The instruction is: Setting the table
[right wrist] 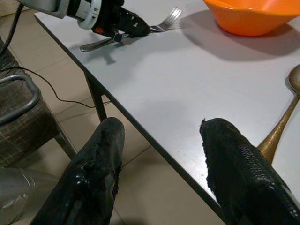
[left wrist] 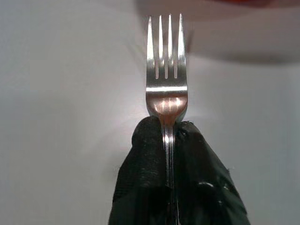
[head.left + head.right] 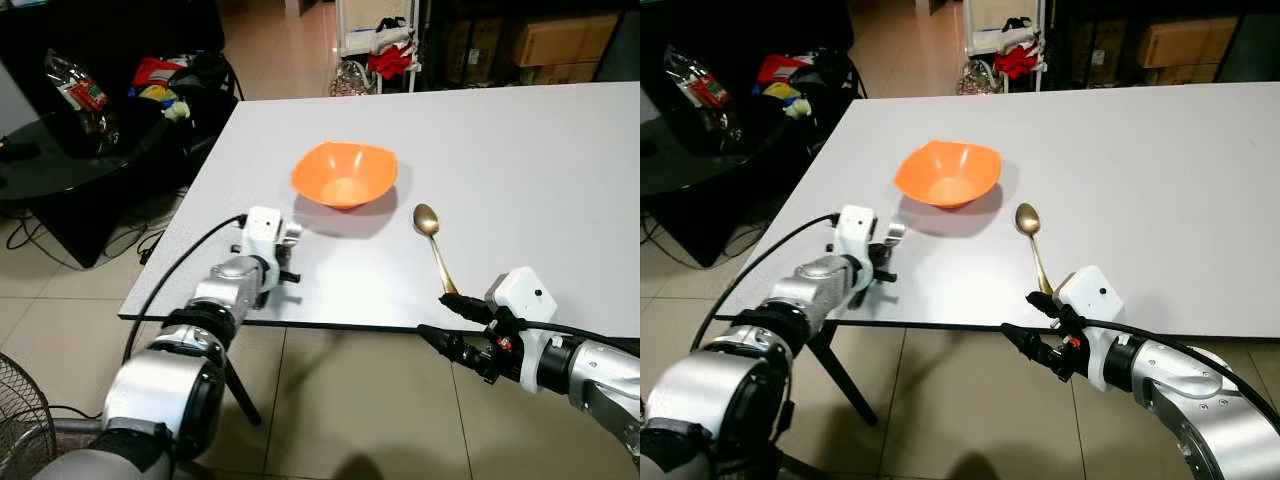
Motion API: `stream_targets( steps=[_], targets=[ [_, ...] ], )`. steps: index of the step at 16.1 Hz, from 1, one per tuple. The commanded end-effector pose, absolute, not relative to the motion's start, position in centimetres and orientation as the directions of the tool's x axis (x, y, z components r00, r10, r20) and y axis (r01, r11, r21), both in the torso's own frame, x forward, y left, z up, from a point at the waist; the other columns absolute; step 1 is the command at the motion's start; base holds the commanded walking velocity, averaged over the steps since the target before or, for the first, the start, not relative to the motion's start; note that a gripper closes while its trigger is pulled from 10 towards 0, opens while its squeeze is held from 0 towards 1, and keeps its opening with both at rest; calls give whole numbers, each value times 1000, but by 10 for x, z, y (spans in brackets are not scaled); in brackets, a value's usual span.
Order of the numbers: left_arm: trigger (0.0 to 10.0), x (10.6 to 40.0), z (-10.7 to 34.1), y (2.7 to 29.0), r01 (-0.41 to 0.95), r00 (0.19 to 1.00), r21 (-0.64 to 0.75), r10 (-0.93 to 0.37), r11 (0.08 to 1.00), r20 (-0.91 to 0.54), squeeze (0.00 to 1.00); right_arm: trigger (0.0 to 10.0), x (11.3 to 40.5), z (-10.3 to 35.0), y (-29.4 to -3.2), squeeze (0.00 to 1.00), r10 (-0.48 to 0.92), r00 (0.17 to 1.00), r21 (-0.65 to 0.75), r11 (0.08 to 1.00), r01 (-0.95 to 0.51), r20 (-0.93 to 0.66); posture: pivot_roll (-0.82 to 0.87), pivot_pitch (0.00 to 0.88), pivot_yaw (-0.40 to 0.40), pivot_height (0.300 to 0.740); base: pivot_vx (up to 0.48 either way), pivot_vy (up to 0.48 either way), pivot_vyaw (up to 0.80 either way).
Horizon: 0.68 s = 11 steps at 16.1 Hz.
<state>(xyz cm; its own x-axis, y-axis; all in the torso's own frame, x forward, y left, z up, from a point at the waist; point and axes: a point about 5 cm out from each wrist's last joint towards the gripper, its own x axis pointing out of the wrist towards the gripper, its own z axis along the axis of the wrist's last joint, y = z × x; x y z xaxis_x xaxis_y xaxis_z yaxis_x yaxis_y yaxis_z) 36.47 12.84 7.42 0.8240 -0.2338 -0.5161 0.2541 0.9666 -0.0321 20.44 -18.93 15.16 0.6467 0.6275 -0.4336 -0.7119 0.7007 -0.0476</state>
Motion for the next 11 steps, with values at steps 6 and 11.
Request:
stream_targets(
  steps=[6, 11],
  targets=[
    [0, 362, 67, 144, 70, 819, -87, -107, 994, -564, 0, 10000, 208, 159, -182, 0, 648, 647, -86, 677, -731, -403, -144, 0, 136, 740, 0, 0, 0],
    [10000, 365, 72, 137, 102, 837, -73, -125, 992, -532, 0, 10000, 207, 160, -180, 0, 656, 638, -86, 667, -740, -402, -148, 0, 138, 740, 0, 0, 0]
  ],
)
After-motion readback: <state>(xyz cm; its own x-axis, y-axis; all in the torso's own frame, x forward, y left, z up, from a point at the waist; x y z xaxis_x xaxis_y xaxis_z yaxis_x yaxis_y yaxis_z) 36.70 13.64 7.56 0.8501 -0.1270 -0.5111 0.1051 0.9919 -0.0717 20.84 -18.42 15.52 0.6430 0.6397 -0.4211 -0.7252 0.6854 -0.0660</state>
